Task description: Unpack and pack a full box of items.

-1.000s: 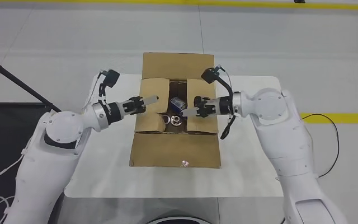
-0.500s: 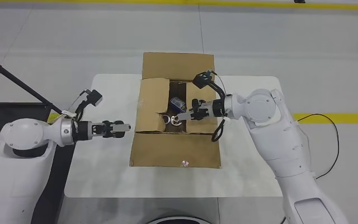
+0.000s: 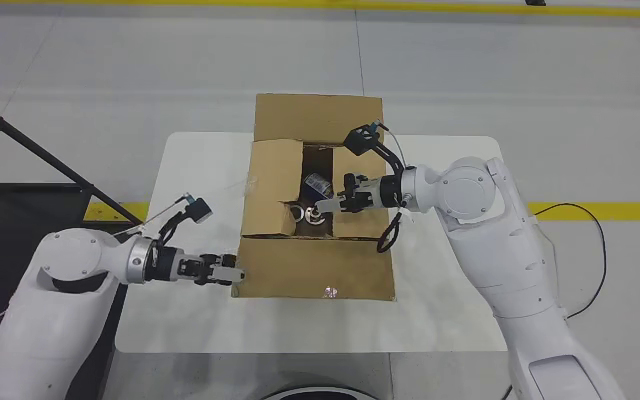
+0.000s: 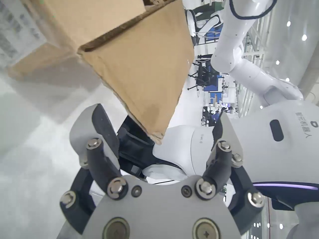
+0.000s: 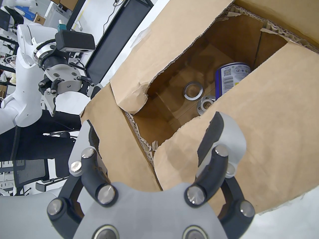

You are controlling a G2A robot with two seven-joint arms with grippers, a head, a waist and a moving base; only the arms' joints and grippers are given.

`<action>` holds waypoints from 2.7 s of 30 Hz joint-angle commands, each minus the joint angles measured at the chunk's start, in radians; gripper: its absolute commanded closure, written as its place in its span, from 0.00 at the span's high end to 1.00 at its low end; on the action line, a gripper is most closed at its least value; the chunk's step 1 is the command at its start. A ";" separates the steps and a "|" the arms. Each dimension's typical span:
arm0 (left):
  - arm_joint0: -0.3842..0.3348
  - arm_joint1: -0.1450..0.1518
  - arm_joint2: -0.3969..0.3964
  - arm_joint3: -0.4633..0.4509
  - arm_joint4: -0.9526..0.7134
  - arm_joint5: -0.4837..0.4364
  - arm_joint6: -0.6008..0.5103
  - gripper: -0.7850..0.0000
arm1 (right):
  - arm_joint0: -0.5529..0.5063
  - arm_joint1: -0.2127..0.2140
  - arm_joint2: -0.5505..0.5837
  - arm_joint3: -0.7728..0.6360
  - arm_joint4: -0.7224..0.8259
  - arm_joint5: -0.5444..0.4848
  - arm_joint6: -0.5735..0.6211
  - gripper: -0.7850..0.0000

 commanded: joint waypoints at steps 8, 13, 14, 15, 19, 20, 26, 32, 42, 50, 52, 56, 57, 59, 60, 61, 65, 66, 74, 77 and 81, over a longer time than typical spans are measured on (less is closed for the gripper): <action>0.006 0.015 0.025 -0.019 -0.122 0.000 0.000 1.00 | -0.041 0.008 0.034 -0.025 -0.014 0.025 -0.109 1.00; -0.003 0.021 0.018 -0.013 -0.153 0.014 0.000 1.00 | -0.069 0.015 0.080 -0.034 -0.011 0.069 -0.225 1.00; -0.004 0.022 0.016 -0.013 -0.154 0.016 0.001 1.00 | -0.073 0.016 0.090 -0.033 -0.009 0.075 -0.251 1.00; -0.005 0.023 0.014 -0.015 -0.154 0.016 0.002 1.00 | -0.074 0.017 0.101 -0.030 -0.025 0.094 -0.281 1.00; -0.008 0.026 0.011 -0.028 -0.162 0.019 0.013 1.00 | -0.065 0.018 0.117 -0.009 -0.039 0.128 -0.355 1.00; -0.009 0.026 0.011 -0.032 -0.163 0.020 0.017 1.00 | -0.057 0.018 0.118 0.007 -0.044 0.138 -0.370 1.00; -0.016 0.029 0.020 -0.049 -0.156 0.025 0.052 1.00 | 0.028 0.006 0.102 0.141 -0.051 0.185 -0.475 1.00; -0.045 0.029 0.032 -0.060 -0.113 0.026 0.131 1.00 | 0.045 0.003 0.091 0.159 -0.056 0.195 -0.478 1.00; -0.088 0.024 0.089 -0.062 -0.092 0.016 0.212 1.00 | 0.037 0.000 0.094 0.180 -0.039 0.212 -0.523 1.00; -0.128 0.022 0.116 -0.050 -0.080 0.023 0.258 1.00 | 0.197 -0.051 0.027 0.535 0.087 0.170 -0.657 1.00; -0.137 0.021 0.121 -0.043 -0.082 0.029 0.278 1.00 | 0.241 -0.066 0.003 0.628 0.109 0.126 -0.661 1.00; -0.155 0.019 0.135 -0.030 -0.078 0.042 0.311 1.00 | 0.310 -0.098 -0.040 0.778 0.154 0.047 -0.655 1.00; -0.159 0.019 0.139 -0.026 -0.070 0.045 0.319 1.00 | 0.324 -0.105 -0.049 0.809 0.166 0.030 -0.646 1.00; -0.165 0.018 0.147 -0.020 -0.061 0.049 0.335 1.00 | 0.350 -0.120 -0.066 0.867 0.177 0.001 -0.638 1.00; -0.168 0.018 0.151 -0.017 -0.058 0.050 0.341 1.00 | 0.363 -0.126 -0.072 0.893 0.184 -0.011 -0.632 1.00; -0.171 0.017 0.154 -0.014 -0.052 0.052 0.348 1.00 | 0.372 -0.133 -0.078 0.916 0.191 -0.025 -0.626 1.00; -0.181 0.016 0.166 -0.005 -0.044 0.059 0.371 1.00 | 0.406 -0.151 -0.078 0.997 0.251 -0.104 -0.569 1.00; -0.183 0.016 0.167 -0.002 -0.041 0.062 0.381 1.00 | 0.412 -0.153 -0.074 1.013 0.271 -0.131 -0.545 1.00; -0.182 0.013 0.181 -0.010 0.019 0.063 0.474 1.00 | 0.437 -0.146 -0.022 1.083 0.387 -0.323 -0.424 1.00; -0.180 0.012 0.193 -0.020 0.057 0.067 0.509 1.00 | 0.433 -0.136 0.003 1.084 0.435 -0.381 -0.373 1.00; -0.181 0.010 0.206 -0.025 0.081 0.070 0.532 1.00 | 0.423 -0.117 0.035 1.071 0.479 -0.434 -0.310 1.00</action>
